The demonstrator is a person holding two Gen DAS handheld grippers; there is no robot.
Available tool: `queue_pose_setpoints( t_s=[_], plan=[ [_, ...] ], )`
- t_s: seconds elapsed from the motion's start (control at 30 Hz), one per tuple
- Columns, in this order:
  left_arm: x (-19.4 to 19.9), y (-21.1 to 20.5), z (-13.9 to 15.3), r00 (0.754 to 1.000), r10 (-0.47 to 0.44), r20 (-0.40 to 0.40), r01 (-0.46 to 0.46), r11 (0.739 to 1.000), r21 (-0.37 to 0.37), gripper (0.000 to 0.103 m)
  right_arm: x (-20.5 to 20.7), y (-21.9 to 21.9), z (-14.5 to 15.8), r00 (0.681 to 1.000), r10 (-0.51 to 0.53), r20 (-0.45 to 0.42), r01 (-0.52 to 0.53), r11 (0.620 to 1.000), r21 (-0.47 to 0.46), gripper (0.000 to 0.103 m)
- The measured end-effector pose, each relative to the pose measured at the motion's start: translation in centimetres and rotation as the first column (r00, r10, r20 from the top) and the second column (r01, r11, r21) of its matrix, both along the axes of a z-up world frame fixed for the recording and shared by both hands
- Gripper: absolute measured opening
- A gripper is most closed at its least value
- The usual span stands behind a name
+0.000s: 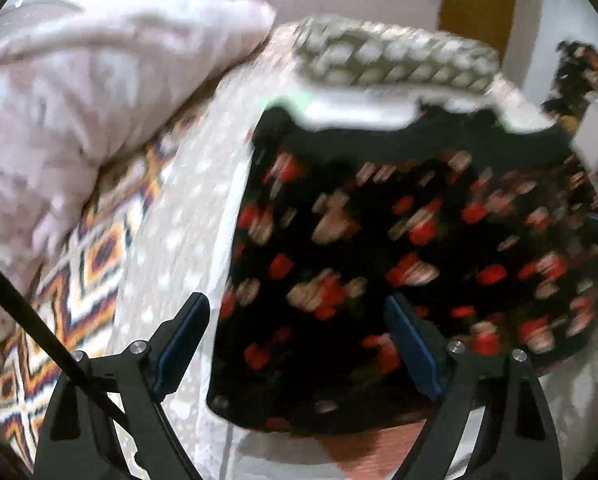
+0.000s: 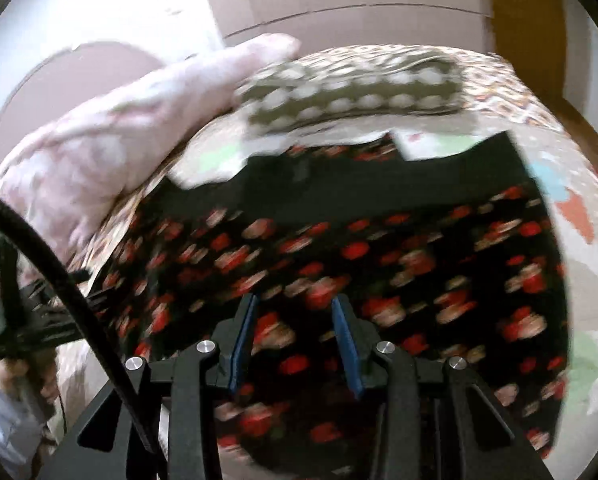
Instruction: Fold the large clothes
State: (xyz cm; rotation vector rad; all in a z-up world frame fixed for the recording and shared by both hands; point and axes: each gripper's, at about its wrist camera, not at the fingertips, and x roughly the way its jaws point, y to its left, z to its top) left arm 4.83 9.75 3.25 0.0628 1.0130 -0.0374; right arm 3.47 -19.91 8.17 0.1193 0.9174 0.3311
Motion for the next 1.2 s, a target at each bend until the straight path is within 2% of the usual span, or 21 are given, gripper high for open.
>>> queue_pose_setpoints(
  t_s=[0.1,0.13,0.17,0.2,0.27,0.47,0.53,0.67,0.77,0.83,0.87,0.97,1.07,1.2],
  plan=[
    [0.2,1.8,-1.3,0.998,0.044,-0.046,-0.049,0.993,-0.107,0.09,-0.1,2.6,-3.6,0.999,0.002,-0.046,-0.007,0.993,-0.114,0.048],
    [0.1,1.9,-1.2,0.997,0.049,-0.053,-0.054,0.992,-0.11,0.09,0.2,3.1,-4.8,0.998,-0.006,-0.064,-0.003,0.991,-0.132,0.05],
    [0.0,1.8,-0.9,0.997,0.051,-0.054,-0.056,0.994,-0.098,0.09,0.1,3.4,-5.4,0.999,-0.011,-0.044,0.005,0.99,-0.144,0.054],
    [-0.3,1.5,-0.4,0.998,0.05,-0.046,-0.053,0.996,-0.077,0.089,-0.1,3.7,-5.3,1.0,-0.004,-0.014,0.002,0.987,-0.163,0.056],
    [-1.3,0.9,0.7,0.999,0.033,-0.024,-0.034,0.998,-0.051,0.089,-0.2,4.0,-4.6,0.999,-0.005,-0.032,-0.002,0.98,-0.199,0.056],
    [-4.7,-0.6,2.7,1.0,-0.014,0.011,0.015,0.994,-0.108,0.089,-3.4,1.5,-1.5,0.999,-0.031,0.03,0.037,0.981,-0.188,0.056],
    [-5.0,-2.0,2.7,0.999,-0.043,0.006,0.044,0.992,-0.116,0.089,-4.2,-0.3,-1.5,0.997,-0.073,0.032,0.077,0.982,-0.174,0.057],
    [-4.4,-5.5,2.2,0.996,-0.087,-0.004,0.086,0.99,-0.115,0.089,-6.1,-5.9,-2.7,0.978,-0.207,-0.022,0.202,0.971,-0.13,0.056],
    [-3.4,-8.0,1.5,0.996,-0.086,-0.01,0.085,0.995,-0.055,0.089,-7.9,-8.8,-2.4,0.973,-0.229,-0.016,0.228,0.973,-0.041,0.055],
    [-2.5,-9.9,0.5,0.994,-0.105,-0.029,0.107,0.993,0.057,0.089,-9.3,-9.7,-1.7,0.969,-0.248,0.011,0.249,0.967,-0.057,0.059],
    [-1.9,-10.9,-0.4,0.991,-0.119,-0.053,0.125,0.985,0.117,0.089,-10.1,-10.2,-1.3,0.965,-0.262,0.029,0.264,0.962,-0.075,0.065],
    [-1.4,-12.2,-1.7,0.993,-0.106,-0.061,0.116,0.974,0.194,0.093,-11.5,-11.9,-1.0,0.955,-0.293,0.035,0.295,0.954,-0.059,0.066],
    [-2.0,-12.4,-1.0,0.992,-0.11,-0.054,0.119,0.972,0.204,0.092,-12.6,-13.8,-1.3,0.945,-0.326,0.026,0.327,0.945,-0.021,0.066],
    [-3.5,-11.7,1.7,0.993,-0.114,-0.024,0.116,0.986,0.121,0.091,-13.8,-16.1,-1.5,0.929,-0.369,0.012,0.367,0.927,0.069,0.067]
  ],
)
